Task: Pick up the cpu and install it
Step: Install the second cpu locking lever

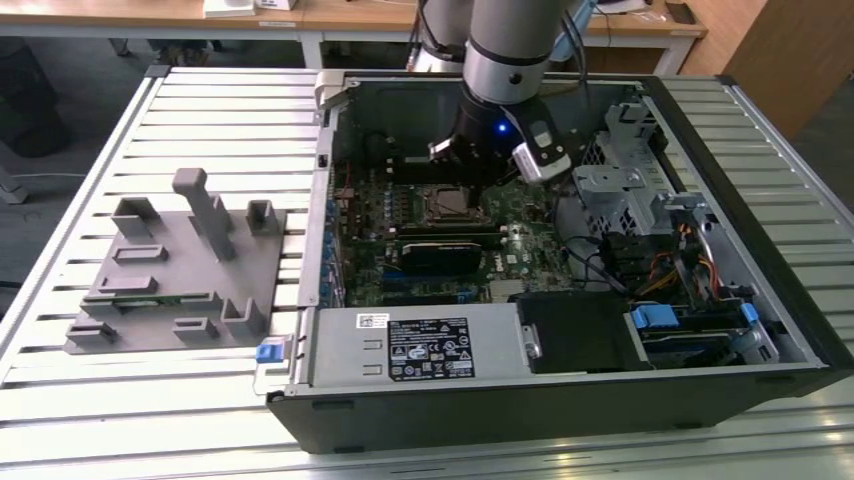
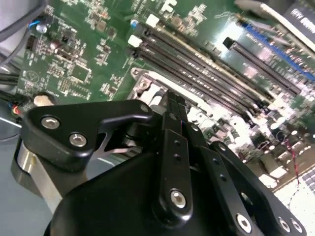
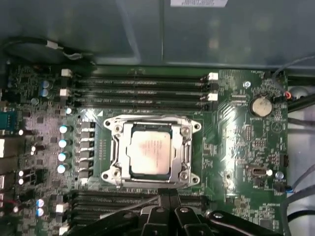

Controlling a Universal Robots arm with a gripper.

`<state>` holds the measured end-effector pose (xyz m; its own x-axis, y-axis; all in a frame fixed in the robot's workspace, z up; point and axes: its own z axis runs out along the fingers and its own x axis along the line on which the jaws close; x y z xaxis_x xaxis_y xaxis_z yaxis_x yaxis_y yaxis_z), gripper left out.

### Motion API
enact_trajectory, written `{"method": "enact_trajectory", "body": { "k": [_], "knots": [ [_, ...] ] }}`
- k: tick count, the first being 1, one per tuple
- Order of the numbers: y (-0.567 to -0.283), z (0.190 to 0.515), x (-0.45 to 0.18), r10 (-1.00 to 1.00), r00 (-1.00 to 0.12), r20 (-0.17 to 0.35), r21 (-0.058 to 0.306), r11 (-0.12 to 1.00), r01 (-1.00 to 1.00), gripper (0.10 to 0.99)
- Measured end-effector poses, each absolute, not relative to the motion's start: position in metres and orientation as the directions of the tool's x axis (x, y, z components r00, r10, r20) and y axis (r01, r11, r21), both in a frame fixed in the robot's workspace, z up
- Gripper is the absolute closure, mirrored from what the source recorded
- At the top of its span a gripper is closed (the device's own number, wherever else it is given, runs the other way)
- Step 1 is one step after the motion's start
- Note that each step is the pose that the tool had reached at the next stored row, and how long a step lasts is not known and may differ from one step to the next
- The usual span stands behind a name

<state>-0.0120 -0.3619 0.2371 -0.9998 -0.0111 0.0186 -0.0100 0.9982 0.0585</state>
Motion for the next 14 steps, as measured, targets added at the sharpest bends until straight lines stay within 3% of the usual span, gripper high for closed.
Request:
{"method": "enact_trajectory", "body": {
  "k": [14],
  "knots": [
    [-0.371, 0.237, -0.034, -0.012, -1.0, 0.018, 0.07, 0.997, -0.01, 0.98]
  ]
}}
